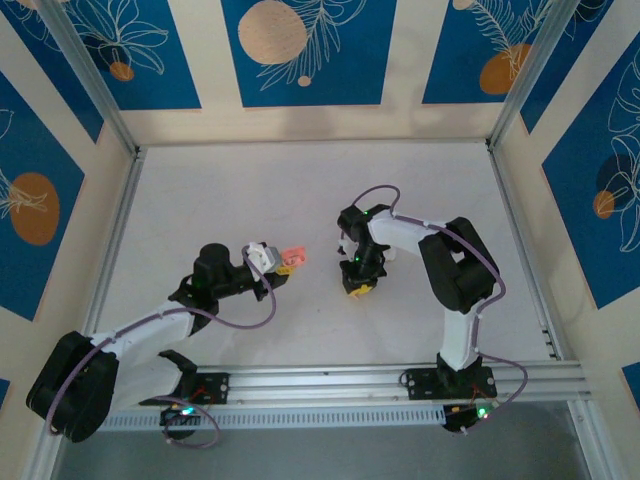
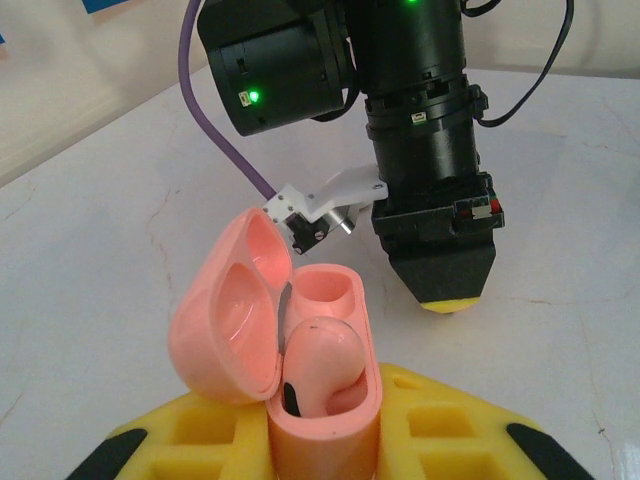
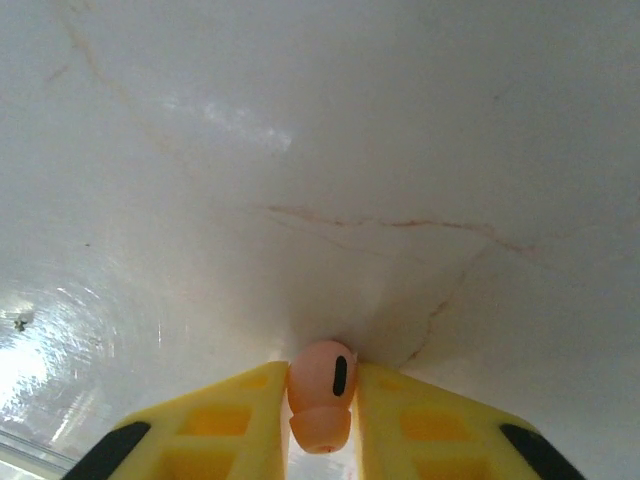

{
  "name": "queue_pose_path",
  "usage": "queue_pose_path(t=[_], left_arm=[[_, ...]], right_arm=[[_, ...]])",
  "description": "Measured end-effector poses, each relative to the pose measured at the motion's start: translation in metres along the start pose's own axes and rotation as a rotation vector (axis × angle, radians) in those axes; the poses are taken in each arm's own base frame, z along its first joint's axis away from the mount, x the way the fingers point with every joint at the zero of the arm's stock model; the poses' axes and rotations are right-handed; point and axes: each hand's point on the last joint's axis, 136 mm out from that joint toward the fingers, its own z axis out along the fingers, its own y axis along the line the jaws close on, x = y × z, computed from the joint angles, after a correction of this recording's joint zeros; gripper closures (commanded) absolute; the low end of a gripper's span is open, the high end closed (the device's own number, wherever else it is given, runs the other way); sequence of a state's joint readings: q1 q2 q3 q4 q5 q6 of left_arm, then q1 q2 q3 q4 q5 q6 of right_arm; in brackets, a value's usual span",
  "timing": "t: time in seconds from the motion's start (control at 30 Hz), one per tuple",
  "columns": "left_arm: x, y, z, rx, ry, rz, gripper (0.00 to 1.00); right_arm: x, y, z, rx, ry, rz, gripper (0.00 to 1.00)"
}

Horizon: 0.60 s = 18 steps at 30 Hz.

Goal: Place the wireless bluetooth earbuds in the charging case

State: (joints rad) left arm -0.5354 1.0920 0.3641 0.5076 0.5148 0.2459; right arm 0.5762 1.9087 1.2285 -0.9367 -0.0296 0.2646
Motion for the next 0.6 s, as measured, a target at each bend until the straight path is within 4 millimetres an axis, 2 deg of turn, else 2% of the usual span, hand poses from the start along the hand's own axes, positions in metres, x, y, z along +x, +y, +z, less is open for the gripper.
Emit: queue_pose_path(t=[0.2,0.3,0.4,0.6], left_arm=[[0.0,0.0,0.0,0.0,0.0,0.0,0.78],[0.0,0.0,0.0,0.0,0.0,0.0,0.78],[0.0,0.0,0.001,0.001,-0.001,-0.001,0.79],[0.002,-0.003,0.009,0.012,-0.01,-0.022,0.81]], right_arm=[[0.0,0.0,-0.003,0.006,-0.009,-0.002,0.86],[-0.003,0.001,-0.012,0.011,-0.051,-0.006,0.87],[-0.01,0.006,-0.035,0.004,-0.147,-0.012,0.86],[-0.022,0.031,-0.111,-0.078,-0.487,-0.056,0.86]])
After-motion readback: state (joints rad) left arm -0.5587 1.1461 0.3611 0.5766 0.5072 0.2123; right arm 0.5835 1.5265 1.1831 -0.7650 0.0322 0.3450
